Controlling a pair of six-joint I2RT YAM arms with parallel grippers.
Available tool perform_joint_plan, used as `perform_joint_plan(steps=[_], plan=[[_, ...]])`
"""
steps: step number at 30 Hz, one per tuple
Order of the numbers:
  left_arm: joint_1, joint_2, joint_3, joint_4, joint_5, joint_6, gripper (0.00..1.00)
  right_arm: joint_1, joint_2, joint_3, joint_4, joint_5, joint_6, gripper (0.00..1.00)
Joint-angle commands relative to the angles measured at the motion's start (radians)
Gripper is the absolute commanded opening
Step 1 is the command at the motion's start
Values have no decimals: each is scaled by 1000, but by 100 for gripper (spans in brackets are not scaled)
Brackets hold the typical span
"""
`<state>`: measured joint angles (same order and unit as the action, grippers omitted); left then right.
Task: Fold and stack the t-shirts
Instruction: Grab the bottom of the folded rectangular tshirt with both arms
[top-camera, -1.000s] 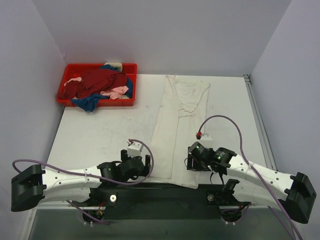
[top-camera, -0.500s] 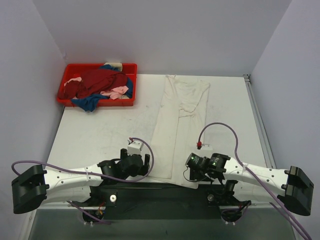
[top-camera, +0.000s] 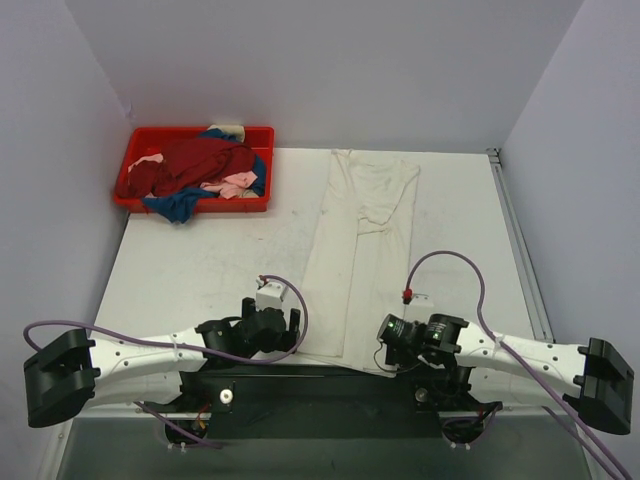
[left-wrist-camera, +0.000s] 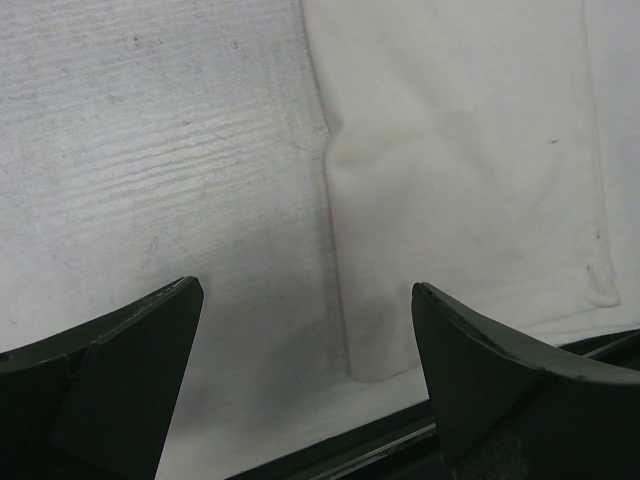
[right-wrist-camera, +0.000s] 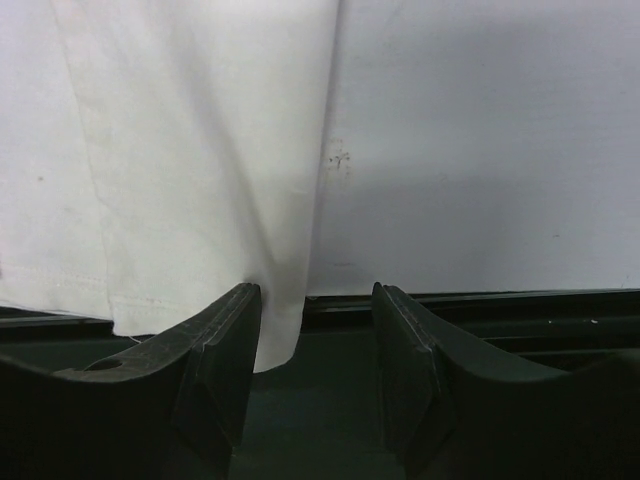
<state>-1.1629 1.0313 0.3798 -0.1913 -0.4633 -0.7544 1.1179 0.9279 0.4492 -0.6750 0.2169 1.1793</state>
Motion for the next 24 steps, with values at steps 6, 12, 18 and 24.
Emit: perform_joint_plan(steps=[6, 12, 18, 24], plan=[[5, 7, -13, 43, 15, -6, 97, 111, 43, -10, -55, 21, 118, 46], [5, 9, -24, 50, 20, -11, 97, 184, 68, -4, -49, 35, 189, 45], [5, -4, -35, 52, 23, -17, 97, 191, 66, -40, -14, 53, 215, 45], [5, -5, -39, 50, 22, -20, 97, 192, 20, -104, 71, 52, 218, 40]])
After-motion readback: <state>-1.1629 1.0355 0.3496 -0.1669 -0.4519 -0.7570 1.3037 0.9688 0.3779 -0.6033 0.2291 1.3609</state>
